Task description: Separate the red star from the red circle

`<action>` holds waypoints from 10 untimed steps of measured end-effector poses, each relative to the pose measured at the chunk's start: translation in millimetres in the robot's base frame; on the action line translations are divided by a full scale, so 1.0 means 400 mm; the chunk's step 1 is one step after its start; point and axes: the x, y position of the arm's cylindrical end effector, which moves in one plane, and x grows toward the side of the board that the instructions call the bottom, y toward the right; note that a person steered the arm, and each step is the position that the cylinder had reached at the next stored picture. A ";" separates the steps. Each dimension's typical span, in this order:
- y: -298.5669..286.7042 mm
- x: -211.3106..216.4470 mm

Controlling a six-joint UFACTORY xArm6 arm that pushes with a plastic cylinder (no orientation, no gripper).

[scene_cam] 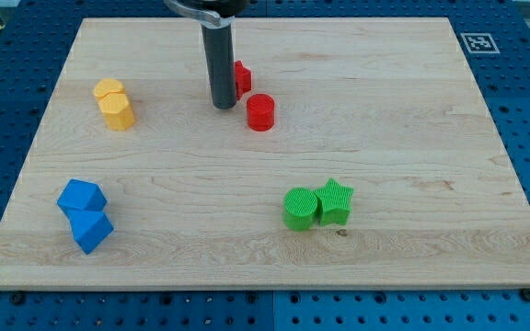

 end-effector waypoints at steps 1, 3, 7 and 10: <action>0.006 -0.032; -0.085 -0.221; 0.111 -0.268; 0.017 -0.264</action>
